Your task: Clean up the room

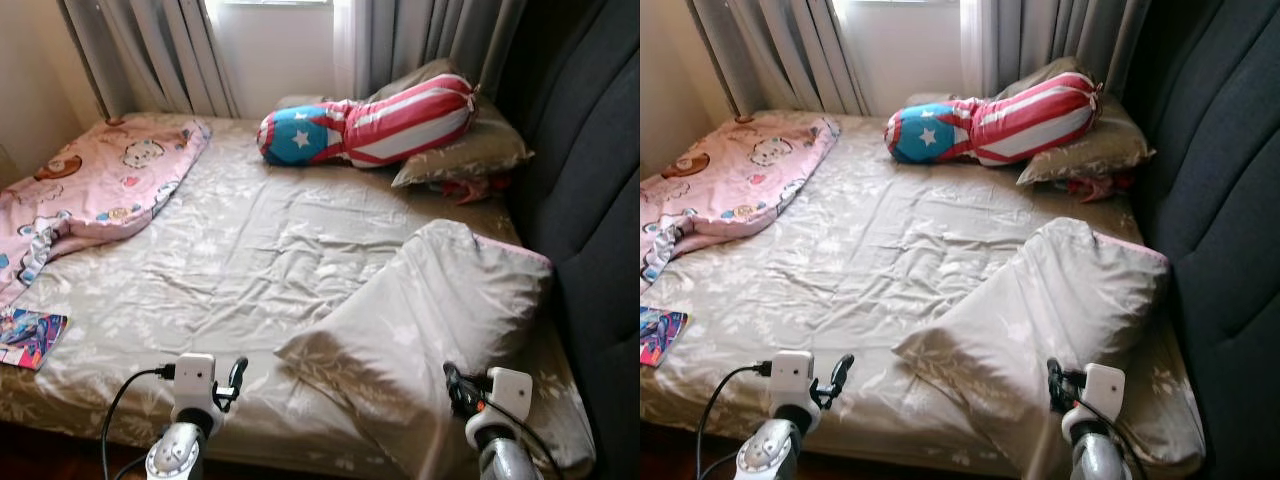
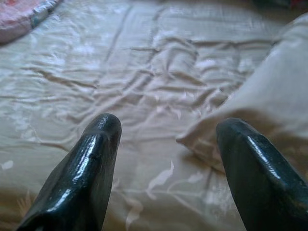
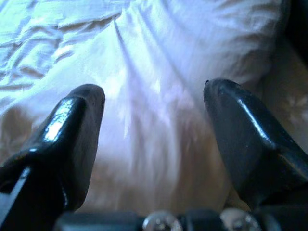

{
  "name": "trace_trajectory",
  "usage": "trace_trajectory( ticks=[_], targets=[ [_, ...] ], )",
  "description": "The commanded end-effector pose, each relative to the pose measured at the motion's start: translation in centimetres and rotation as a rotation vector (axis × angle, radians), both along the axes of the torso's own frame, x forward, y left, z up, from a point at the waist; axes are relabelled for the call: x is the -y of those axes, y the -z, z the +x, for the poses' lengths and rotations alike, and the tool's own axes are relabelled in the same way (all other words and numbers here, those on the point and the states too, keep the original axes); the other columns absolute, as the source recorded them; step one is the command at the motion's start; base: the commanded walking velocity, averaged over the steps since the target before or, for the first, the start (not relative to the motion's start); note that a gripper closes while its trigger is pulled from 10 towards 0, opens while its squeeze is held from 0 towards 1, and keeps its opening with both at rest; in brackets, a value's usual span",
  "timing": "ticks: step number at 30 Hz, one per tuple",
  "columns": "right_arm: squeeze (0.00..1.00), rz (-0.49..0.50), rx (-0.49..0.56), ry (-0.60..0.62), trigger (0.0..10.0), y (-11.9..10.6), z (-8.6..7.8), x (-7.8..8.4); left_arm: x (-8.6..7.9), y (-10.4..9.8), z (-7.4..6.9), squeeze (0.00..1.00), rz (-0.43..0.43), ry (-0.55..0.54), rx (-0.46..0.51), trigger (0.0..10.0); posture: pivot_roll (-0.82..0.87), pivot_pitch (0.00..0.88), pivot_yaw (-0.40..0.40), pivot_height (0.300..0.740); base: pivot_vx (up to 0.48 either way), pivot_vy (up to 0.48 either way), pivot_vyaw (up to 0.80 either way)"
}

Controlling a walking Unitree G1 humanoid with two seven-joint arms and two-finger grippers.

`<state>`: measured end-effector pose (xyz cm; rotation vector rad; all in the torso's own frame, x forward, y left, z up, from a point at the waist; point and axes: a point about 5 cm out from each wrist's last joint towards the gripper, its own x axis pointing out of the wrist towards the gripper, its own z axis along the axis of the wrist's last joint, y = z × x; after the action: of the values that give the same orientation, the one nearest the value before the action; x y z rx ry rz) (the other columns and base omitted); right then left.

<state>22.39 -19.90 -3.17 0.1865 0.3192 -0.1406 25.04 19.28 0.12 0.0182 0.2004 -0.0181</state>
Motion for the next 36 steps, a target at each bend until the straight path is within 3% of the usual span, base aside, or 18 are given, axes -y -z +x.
trace_trajectory(
  ticks=[1, 10, 17, 36],
  targets=[
    [0.0, 0.0, 0.017, 0.036, 10.0, -0.1, -0.3, 0.6, 0.0, -0.1, -0.2, 0.0, 0.002, -0.015, 0.003, 10.0, -0.05, 0.0, -0.037, 0.705, 0.0, 0.0, 0.0],
    [0.0, -0.009, 0.01, 0.03, 10.0, -0.3, -0.4, 1.3, 0.2, 0.1, -0.6, 0.0, -0.011, -0.032, -0.002, 10.0, -0.05, 0.0, -0.05, 0.705, 0.0, 0.0, 0.0],
    [0.0, 0.009, 0.008, 0.007, 10.0, -0.3, -0.2, 0.8, 0.2, -0.6, 0.3, 0.0, -0.02, -0.035, 0.018, 10.0, -0.04, 0.0, -0.061, 0.705, 0.276, 0.0, 0.0],
    [0.0, 0.023, -0.045, 0.019, 10.0, 0.3, -0.5, 1.2, -0.1, -0.4, 0.3, 0.0, -0.024, -0.042, -0.009, 10.0, -0.03, 0.0, -0.063, 0.705, 0.278, 0.0, -0.15]
  ],
)
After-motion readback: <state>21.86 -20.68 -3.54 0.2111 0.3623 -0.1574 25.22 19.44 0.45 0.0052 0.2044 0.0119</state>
